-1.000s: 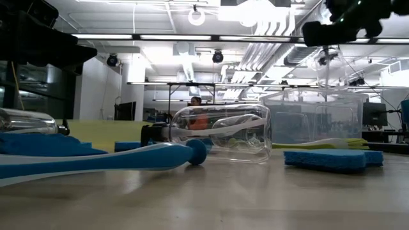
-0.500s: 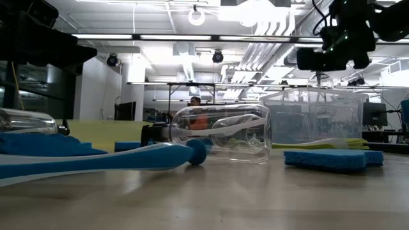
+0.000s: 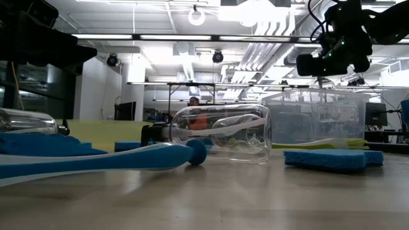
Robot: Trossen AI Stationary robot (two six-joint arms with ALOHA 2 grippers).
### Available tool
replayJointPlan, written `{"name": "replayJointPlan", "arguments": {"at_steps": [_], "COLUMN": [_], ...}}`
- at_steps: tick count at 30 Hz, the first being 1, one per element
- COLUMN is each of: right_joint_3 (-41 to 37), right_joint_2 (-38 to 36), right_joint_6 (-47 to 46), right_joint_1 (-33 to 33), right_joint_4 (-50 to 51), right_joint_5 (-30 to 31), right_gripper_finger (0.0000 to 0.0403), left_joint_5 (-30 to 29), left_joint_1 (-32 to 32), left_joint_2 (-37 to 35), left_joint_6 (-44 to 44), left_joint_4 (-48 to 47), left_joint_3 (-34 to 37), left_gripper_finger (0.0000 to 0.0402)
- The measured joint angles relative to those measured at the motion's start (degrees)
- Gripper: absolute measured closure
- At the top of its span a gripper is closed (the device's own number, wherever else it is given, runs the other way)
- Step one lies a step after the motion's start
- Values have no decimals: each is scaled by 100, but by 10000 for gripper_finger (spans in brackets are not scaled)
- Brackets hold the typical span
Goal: Pick & Place Kitchen Sink Supplies
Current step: Put the transparent soap dispenser into the transparent bin, then put the yellow dish brush into the blue bin
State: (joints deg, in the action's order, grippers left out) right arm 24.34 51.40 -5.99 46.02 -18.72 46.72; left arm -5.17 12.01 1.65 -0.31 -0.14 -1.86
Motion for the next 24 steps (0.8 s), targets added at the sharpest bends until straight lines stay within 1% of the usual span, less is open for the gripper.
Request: {"name": "replayJointPlan", "arguments": {"at_steps": [5,24], "right_joint_3": [0,0], "right_joint_2": [-2,-2], "right_joint_6": [-55,-6], "right_joint_1": [-2,-2], "right_joint_4": [0,21], "right_joint_5": [4,1], "right_gripper_finger": [232,231], "left_joint_5": [0,0], "left_joint_1": [0,0], "left_joint_2": [0,0], "left_joint_6": [1,1], "left_joint_4": [0,0], "left_joint_3": [-1,-1], "left_gripper_finger": [186,186]}}
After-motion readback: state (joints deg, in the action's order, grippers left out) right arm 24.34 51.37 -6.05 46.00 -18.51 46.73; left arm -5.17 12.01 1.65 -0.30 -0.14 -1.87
